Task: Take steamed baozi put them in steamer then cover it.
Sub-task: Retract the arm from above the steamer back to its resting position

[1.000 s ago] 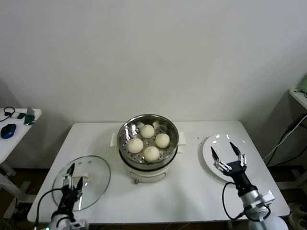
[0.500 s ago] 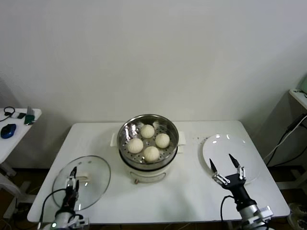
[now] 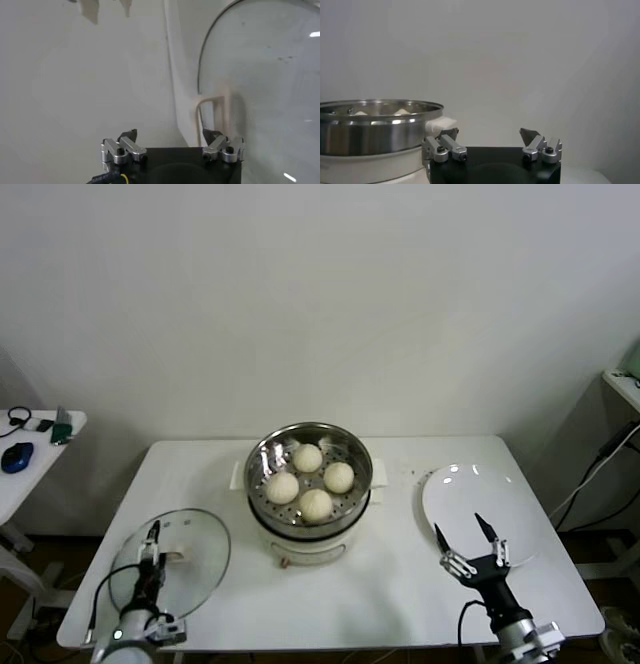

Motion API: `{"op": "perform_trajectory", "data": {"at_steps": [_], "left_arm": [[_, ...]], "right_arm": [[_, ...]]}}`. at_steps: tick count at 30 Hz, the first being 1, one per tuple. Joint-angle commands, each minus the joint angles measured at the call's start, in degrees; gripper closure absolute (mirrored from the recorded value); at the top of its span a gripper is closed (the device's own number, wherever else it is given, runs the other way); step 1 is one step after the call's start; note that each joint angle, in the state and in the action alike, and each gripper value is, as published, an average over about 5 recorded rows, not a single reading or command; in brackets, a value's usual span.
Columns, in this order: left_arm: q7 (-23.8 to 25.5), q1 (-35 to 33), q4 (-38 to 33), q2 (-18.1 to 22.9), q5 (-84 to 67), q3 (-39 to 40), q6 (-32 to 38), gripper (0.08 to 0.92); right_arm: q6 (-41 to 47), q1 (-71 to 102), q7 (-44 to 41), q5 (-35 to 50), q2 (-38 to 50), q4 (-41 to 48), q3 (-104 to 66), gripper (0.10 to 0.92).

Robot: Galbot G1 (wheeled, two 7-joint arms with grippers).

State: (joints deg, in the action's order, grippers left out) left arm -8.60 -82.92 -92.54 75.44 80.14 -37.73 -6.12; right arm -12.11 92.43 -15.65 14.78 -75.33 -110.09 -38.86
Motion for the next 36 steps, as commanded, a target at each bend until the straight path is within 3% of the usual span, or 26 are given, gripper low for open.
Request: {"op": "perform_trajectory", "data": {"at_steps": [1, 13, 26, 36], "left_arm": [[-1.85, 2.68, 2.30, -0.43, -3.29, 0.41, 0.39, 0.177], [-1.34, 3.53, 4.05, -0.32, -4.81, 0.96, 2.22, 0.204], [-0.71, 2.90, 3.50, -0.41, -6.37, 0.68, 3.11, 0.571], [-0.30, -0.68, -5.32, -1.93, -8.11, -0.08, -0.49, 0.835]], "right_arm": [[-0.25, 0.31, -0.46, -1.88, -0.86, 0.70, 0.17, 0.203], [-0.61, -0.34, -0.86, -3.35, -1.76, 1.77, 0.47, 0.203], [-1.08, -1.50, -0.97, -5.34, -2.98, 2.91, 1.55, 0.203], [-0.76, -3.79, 0.28, -6.07, -2.64, 3.82, 2.33, 0.203]]}}
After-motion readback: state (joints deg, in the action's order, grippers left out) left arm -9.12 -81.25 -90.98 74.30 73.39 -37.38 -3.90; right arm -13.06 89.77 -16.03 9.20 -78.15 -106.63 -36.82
